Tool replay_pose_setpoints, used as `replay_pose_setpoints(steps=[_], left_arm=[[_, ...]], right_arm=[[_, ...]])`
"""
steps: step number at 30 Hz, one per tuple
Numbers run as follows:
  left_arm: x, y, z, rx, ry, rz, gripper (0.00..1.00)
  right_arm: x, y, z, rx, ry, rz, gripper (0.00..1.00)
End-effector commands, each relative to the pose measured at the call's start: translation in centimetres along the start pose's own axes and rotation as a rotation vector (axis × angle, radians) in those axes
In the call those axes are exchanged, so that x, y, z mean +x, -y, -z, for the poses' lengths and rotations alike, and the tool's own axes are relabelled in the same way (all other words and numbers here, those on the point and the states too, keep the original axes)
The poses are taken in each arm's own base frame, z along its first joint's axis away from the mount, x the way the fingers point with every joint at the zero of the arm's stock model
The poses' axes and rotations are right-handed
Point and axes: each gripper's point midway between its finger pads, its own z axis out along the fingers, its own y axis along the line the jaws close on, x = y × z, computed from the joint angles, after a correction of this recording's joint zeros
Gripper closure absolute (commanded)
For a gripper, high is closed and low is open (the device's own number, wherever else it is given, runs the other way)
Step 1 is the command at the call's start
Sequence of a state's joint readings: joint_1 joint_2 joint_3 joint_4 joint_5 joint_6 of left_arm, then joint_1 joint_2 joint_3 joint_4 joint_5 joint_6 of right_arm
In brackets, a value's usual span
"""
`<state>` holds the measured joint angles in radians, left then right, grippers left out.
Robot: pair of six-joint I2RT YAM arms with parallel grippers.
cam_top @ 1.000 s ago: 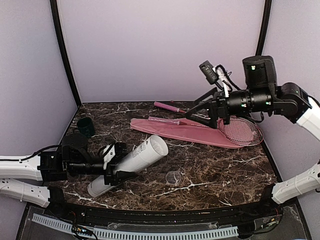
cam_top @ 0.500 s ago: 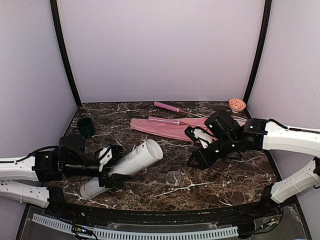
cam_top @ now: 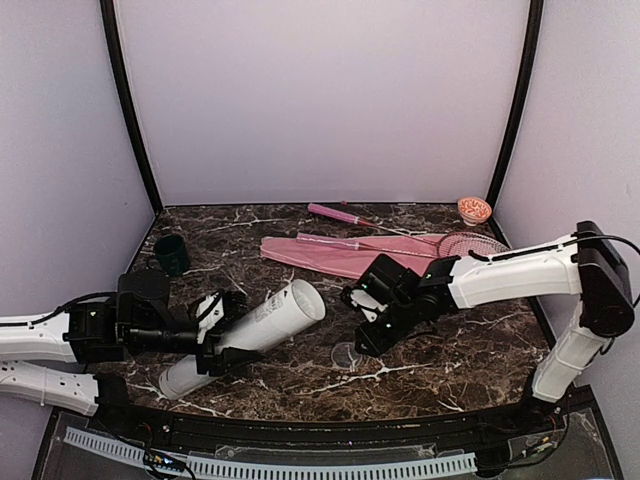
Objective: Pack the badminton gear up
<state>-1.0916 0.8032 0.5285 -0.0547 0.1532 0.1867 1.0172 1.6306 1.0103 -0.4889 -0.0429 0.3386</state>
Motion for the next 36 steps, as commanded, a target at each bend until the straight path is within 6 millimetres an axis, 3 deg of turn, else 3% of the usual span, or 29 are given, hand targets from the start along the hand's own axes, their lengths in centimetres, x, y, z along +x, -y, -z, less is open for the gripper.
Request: replay_pose_setpoints(steps=[1, 17, 24, 26, 30, 33, 36], left_arm=[[-0.6, 0.2, 0.2, 0.011, 0.033, 0.01, 0.54], [-0.5, 0.5, -0.1, 0.03, 0.028, 0.014, 0.54], [-0.6, 0.5, -0.1, 0.028, 0.03, 0.017, 0.54], [-0.6, 0.4, -0.1, 0.026, 0.031, 0.016, 0.55], [-0.6, 0.4, 0.0, 0.022, 0.032, 0.017, 0.55], [-0.7, 0.2, 0.0, 0.013, 0.034, 0.018, 0.54], [-0.6, 0.1, 0.0, 0.006, 0.031, 0.019, 0.55]], right_arm=[[-2.1, -0.3, -1.4, 0.021, 0.028, 0.021, 0.65], [-1.0, 1.6, -4.7, 0.082, -0.057, 0.027, 0.74], [-1.3, 1.9, -4.5, 0.077, -0.048, 0.017, 0.95], [-1.7, 2.1, -3.7, 0.076, -0.027, 0.007, 1.0], [-3.0, 2.9, -0.9, 0.08, 0.05, -0.02, 1.0], [-4.3, 3.7, 2.1, 0.094, 0.131, -0.034, 1.0], [-6.1, 4.1, 7.2, 0.104, 0.264, -0.044, 1.0]])
